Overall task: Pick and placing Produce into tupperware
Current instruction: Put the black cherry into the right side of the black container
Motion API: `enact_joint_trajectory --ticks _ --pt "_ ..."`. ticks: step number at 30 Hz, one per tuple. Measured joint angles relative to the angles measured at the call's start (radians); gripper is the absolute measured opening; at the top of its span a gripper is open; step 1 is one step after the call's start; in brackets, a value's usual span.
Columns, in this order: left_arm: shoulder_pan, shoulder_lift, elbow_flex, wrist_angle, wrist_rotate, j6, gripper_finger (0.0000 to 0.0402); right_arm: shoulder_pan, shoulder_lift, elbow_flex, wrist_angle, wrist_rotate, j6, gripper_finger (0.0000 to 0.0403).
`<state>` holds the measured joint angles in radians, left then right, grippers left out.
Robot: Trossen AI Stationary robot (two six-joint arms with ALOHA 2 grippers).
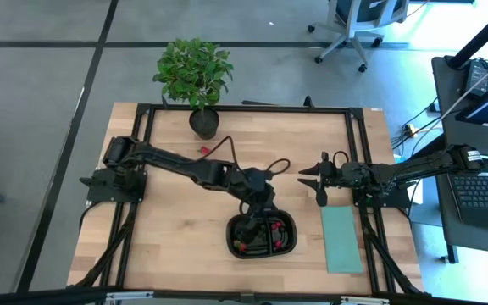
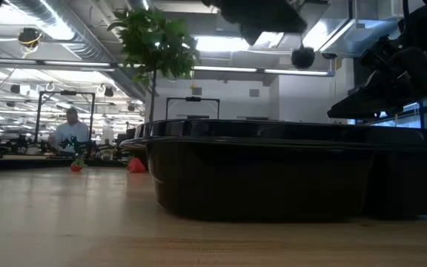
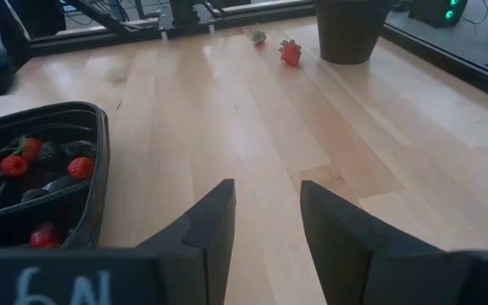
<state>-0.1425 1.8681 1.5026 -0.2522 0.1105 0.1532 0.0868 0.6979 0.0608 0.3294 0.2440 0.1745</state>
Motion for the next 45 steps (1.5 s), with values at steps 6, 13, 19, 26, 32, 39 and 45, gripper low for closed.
enact_joint_trajectory --ticks 6,13,19,26,32,39,45 --pt "-0.004 0.078 0.012 0.050 -0.032 0.014 0.0000 0.000 0.000 0.000 -0.003 0.000 -0.003 0.0138" --pt "-0.012 0.194 0.070 0.041 -0.030 0.015 0.0000 0.000 0.003 0.000 -0.017 0.000 0.004 0.0138" --pt "-0.032 0.230 0.077 0.042 -0.034 0.014 0.0000 0.000 0.003 0.000 -0.024 0.000 0.003 0.0138" --pt "-0.043 0.271 0.076 0.042 -0.042 -0.006 0.0000 0.000 0.003 0.000 -0.029 0.000 0.001 0.0138" --pt "-0.042 0.271 0.076 0.047 -0.042 -0.014 0.0000 0.000 0.003 0.000 -0.035 0.000 0.003 0.0138" --pt "-0.043 0.271 0.076 0.048 -0.042 -0.015 0.0000 0.000 0.003 0.000 -0.036 0.000 0.003 0.0138" --pt "-0.042 0.271 0.076 0.054 -0.042 -0.015 0.0000 0.000 0.003 0.000 -0.036 0.000 0.004 0.0138"
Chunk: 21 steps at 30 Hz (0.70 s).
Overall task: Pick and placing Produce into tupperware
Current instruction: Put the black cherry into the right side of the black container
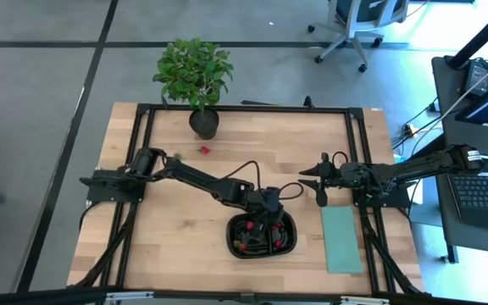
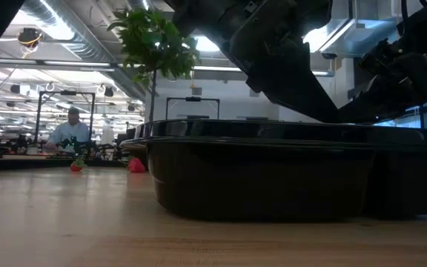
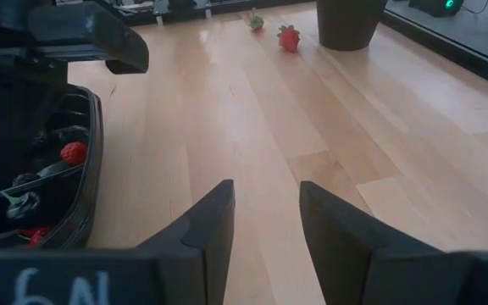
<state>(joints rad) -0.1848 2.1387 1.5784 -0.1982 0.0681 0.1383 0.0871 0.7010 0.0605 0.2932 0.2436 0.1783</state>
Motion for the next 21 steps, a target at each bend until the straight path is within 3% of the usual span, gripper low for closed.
enact_joint_trajectory --ticks 14,21 --pt "0.000 0.000 0.000 0.000 0.000 0.003 0.0001 0.000 0.000 0.000 0.000 0.000 0.000 0.0138" --pt "0.000 0.000 0.000 0.000 0.000 0.003 0.0050 0.000 0.000 0.000 0.000 0.000 0.000 0.0138"
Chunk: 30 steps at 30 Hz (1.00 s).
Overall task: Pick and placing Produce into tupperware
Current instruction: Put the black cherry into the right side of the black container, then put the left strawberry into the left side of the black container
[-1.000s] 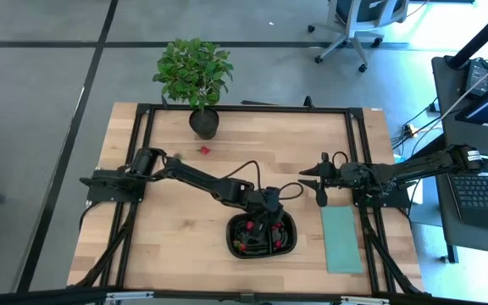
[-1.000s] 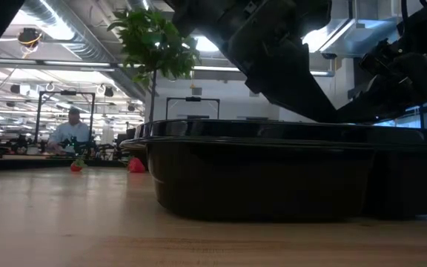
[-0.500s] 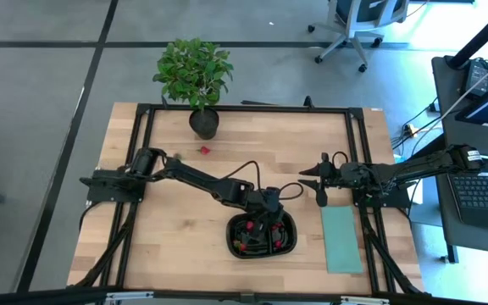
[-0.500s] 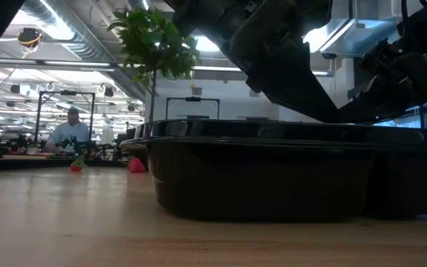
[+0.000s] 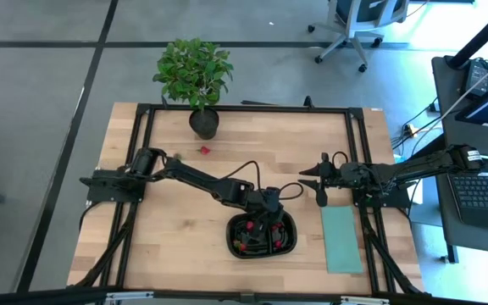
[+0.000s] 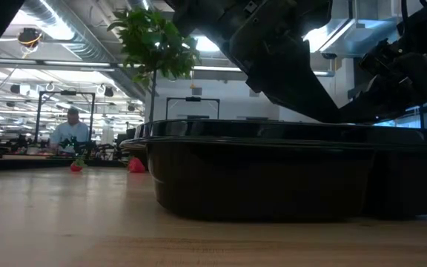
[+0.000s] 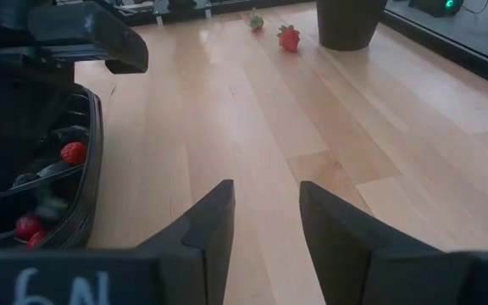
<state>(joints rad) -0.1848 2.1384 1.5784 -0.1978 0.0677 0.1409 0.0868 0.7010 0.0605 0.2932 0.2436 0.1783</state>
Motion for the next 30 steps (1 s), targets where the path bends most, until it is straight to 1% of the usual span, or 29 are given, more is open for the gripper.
enact_joint_trajectory --ticks 4,6,9,12,15,18,20,22,25,28,30 --pt "0.000 -0.001 0.000 -0.001 -0.002 0.000 0.0079 0.000 0.000 0.000 0.000 0.000 0.000 0.0138" --pt "0.001 -0.016 -0.001 -0.041 -0.019 -0.001 0.0088 0.000 0.000 0.000 0.000 0.000 0.000 0.0138" --pt "0.008 -0.071 0.013 -0.196 -0.075 -0.006 0.0096 0.000 0.000 0.000 -0.006 0.000 0.000 0.0138" --pt "0.022 -0.158 0.018 -0.323 -0.133 -0.037 0.0100 0.000 0.000 0.000 -0.025 0.000 0.003 0.0138" --pt "0.039 -0.241 0.017 -0.468 -0.232 -0.079 0.0100 0.000 -0.001 0.000 -0.043 0.000 0.004 0.0138" --pt "0.065 -0.326 0.016 -0.631 -0.399 -0.161 0.0101 0.000 -0.001 0.000 -0.045 0.000 0.004 0.0138" --pt "0.088 -0.380 0.016 -0.750 -0.475 -0.238 0.0101 0.000 -0.001 0.000 -0.046 0.000 0.002 0.0138" --pt "0.114 -0.428 0.009 -0.858 -0.506 -0.323 0.0101 0.000 -0.001 0.000 -0.048 0.000 0.001 0.0138" --pt "0.157 -0.501 -0.024 -0.972 -0.530 -0.420 0.0101 0.000 -0.001 0.000 -0.050 0.000 -0.003 0.0138" --pt "0.202 -0.570 -0.090 -1.025 -0.557 -0.496 0.0101 0.000 -0.001 0.000 -0.051 0.000 -0.004 0.0138" --pt "0.226 -0.620 -0.158 -1.020 -0.562 -0.534 0.0101 0.000 -0.001 0.000 -0.055 0.000 -0.004 0.0138"
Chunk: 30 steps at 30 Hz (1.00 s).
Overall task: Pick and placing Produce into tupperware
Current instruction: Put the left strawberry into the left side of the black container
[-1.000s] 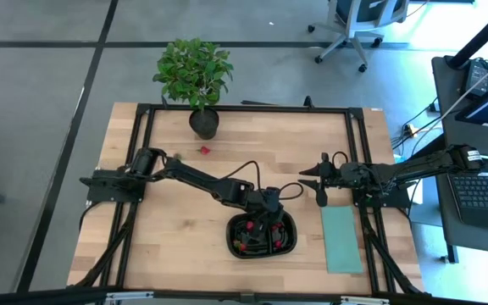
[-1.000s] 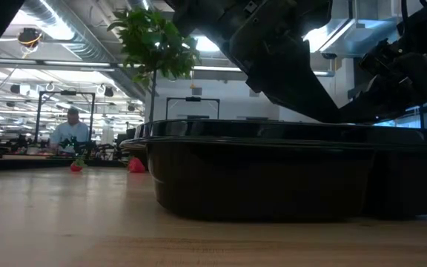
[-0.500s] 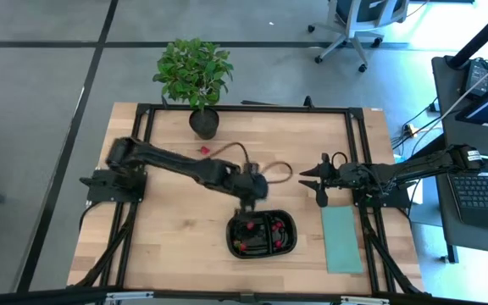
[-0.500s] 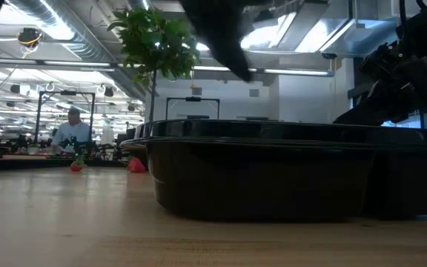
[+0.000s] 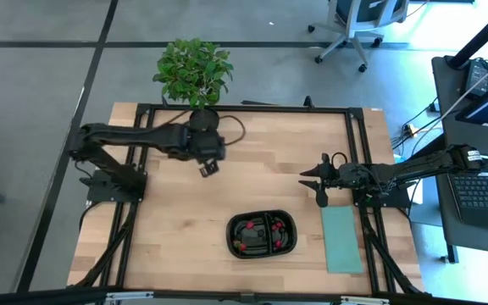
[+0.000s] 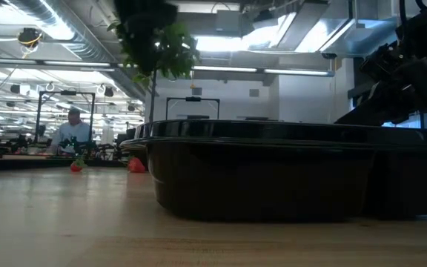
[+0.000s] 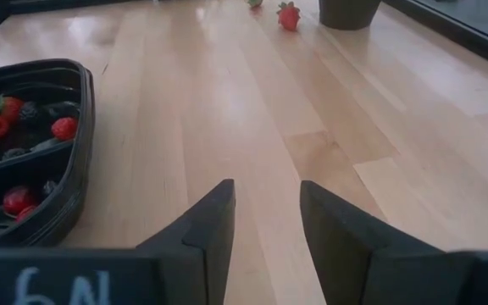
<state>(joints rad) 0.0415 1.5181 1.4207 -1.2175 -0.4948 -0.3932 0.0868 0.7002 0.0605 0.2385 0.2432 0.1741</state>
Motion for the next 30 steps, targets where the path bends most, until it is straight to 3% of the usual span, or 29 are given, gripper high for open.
enact_joint_trajectory --ticks 4,8,14,21,30 --pt "0.042 -0.112 -0.181 0.068 -0.026 -0.058 0.0101 0.000 0.000 0.000 -0.005 0.000 0.000 0.0138" --pt "0.088 -0.213 -0.350 0.101 -0.043 -0.219 0.0101 0.000 0.000 0.000 -0.010 0.000 0.000 0.0138" --pt "0.130 -0.234 -0.514 0.142 -0.030 -0.406 0.0101 0.000 0.000 0.000 -0.012 0.000 -0.002 0.0138" --pt "0.182 -0.177 -0.605 0.261 0.024 -0.416 0.0101 0.000 0.000 0.000 -0.006 0.000 0.008 0.0138" --pt "0.204 -0.088 -0.613 0.288 0.027 -0.417 0.0101 0.000 0.000 0.000 0.010 0.000 0.032 0.0138"
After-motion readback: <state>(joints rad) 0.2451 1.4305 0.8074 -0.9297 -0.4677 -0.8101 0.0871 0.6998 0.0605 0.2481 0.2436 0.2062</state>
